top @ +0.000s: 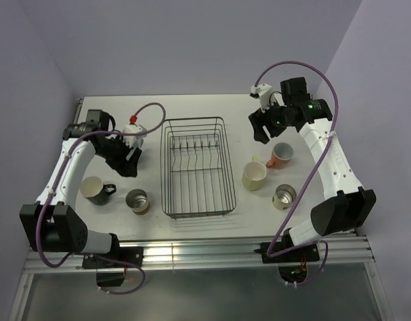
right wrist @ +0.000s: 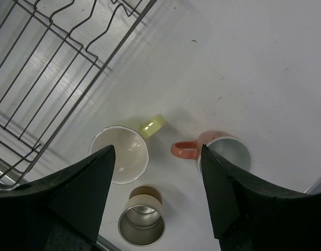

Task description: Load the cups into the dish rack

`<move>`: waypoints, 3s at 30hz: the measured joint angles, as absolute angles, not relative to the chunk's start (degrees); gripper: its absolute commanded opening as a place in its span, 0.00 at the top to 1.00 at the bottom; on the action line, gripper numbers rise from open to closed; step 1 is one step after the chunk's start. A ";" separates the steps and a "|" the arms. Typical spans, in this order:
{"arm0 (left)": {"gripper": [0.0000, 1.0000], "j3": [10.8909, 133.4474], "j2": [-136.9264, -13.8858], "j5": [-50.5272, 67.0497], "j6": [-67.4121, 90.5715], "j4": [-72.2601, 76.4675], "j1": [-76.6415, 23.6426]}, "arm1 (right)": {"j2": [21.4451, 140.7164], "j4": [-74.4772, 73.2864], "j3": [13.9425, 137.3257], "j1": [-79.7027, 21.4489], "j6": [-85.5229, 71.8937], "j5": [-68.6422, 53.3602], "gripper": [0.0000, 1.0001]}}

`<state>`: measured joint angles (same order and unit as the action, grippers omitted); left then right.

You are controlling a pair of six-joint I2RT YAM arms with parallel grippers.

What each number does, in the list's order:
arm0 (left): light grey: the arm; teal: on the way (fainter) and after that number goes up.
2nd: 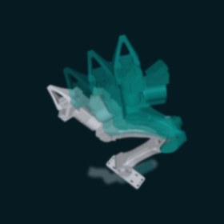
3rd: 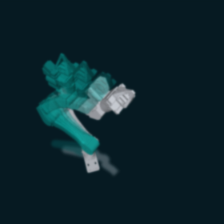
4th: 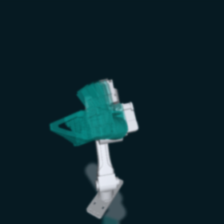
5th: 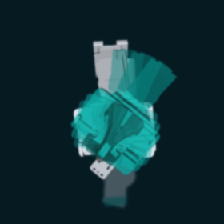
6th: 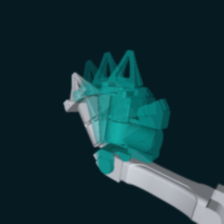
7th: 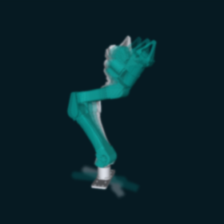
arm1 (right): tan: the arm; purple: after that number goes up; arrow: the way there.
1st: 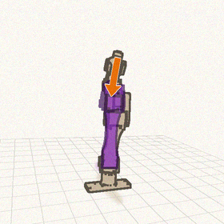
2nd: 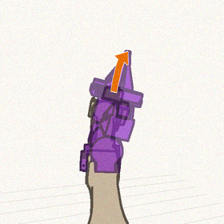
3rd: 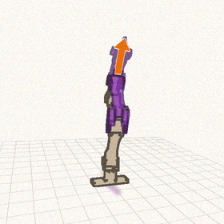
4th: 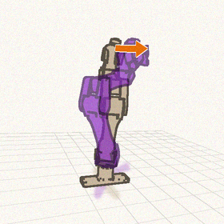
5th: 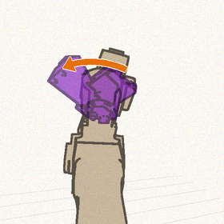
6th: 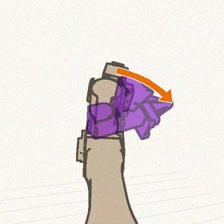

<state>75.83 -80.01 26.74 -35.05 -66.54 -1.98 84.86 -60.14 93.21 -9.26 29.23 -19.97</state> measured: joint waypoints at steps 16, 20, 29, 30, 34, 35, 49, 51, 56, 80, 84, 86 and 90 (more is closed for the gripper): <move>0.34 61.39 -78.37 19.75 -36.64 -61.06 -6.48 | 84.86 -60.40 94.54 -10.63 27.29 -20.47 0.26; 0.37 60.18 -78.72 19.57 -36.45 -59.18 -6.90 | 84.86 -60.58 95.15 -10.63 26.85 -20.67 0.26; 0.48 55.20 -80.23 19.40 -36.21 -56.60 -7.33 | 84.88 -60.62 95.64 -10.63 26.44 -20.99 0.26; 0.49 54.87 -80.27 19.35 -36.16 -56.29 -7.35 | 84.88 -60.62 95.64 -10.63 26.44 -21.08 0.26; 0.63 53.28 -80.27 19.09 -35.70 -54.85 -7.60 | 84.88 -60.62 95.64 -10.63 26.39 -21.28 0.26; 0.66 52.88 -80.27 19.09 -35.51 -54.50 -7.77 | 84.88 -60.62 95.64 -10.63 26.35 -21.34 0.26; 1.00 61.87 -71.05 17.65 -35.16 -58.89 -8.36 | 85.23 -59.59 99.96 -10.63 22.02 -22.57 0.23; 1.00 65.49 -69.23 17.21 -35.18 -59.83 -8.36 | 85.67 -59.66 101.89 -10.63 20.58 -23.16 0.21; 1.00 75.57 -63.94 13.82 -34.11 -56.75 -8.49 | 86.98 -57.58 108.49 -10.63 14.22 -24.93 0.06; 1.00 25.65 -54.50 12.95 -84.95 50.59 -35.90 | 88.47 -11.14 90.43 -11.62 -40.53 -50.33 0.00; 1.00 23.46 -56.71 13.74 -92.97 60.55 -39.83 | 88.33 -1.41 85.80 -14.76 -46.85 -50.15 0.00; 1.00 23.46 -57.91 13.56 -95.55 65.69 -41.30 | 88.36 -0.47 85.38 -17.04 -47.03 -50.00 0.00; 1.00 22.92 -59.31 13.13 -99.15 70.37 -43.42 | 88.33 0.97 85.38 -21.08 -46.13 -50.92 0.00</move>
<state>22.92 -59.31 13.13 -99.15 70.37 -43.42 88.33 0.97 85.38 -21.08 -46.13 -50.92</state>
